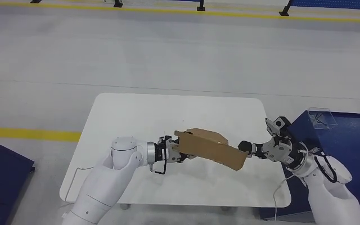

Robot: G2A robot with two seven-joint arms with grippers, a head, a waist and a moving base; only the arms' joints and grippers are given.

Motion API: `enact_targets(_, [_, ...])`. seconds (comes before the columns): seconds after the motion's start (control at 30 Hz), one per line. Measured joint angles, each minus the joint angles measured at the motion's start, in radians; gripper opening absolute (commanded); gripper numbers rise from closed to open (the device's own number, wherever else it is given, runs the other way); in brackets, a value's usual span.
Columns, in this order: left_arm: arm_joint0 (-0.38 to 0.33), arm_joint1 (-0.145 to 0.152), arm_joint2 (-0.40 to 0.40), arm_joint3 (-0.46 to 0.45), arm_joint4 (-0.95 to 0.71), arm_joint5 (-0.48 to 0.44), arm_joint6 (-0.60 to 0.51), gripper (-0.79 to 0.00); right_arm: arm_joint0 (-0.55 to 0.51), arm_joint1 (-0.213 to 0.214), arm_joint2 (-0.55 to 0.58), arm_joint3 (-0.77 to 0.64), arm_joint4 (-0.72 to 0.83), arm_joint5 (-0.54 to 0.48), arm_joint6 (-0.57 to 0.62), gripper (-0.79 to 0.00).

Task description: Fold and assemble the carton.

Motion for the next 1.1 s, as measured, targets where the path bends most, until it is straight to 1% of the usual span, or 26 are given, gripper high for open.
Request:
enact_targets(0.17, [-0.001,0.002,0.016,0.008,0.007,-0.003,-0.014,-0.785,-0.002,0.0,-0.01,0.0,0.004,0.005,0.002,0.0])
enact_targets(0.5, [0.001,0.006,0.033,-0.004,0.014,-0.035,-0.04,-0.785,0.058,-0.01,-0.135,0.047,-0.023,0.005,-0.016,0.0])
enact_targets(0.67, [0.008,0.01,0.031,-0.021,0.019,-0.06,-0.052,-0.785,0.092,-0.015,-0.18,0.076,-0.005,0.014,-0.025,0.0])
enact_targets(0.83, [0.013,0.014,0.031,-0.033,0.027,-0.087,-0.059,-0.785,0.124,-0.019,-0.221,0.101,-0.003,0.046,-0.041,0.0])
enact_targets(1.1, [0.017,0.017,0.011,-0.041,0.001,-0.124,-0.059,-0.785,0.156,-0.022,-0.261,0.143,-0.006,0.074,-0.021,0.0])
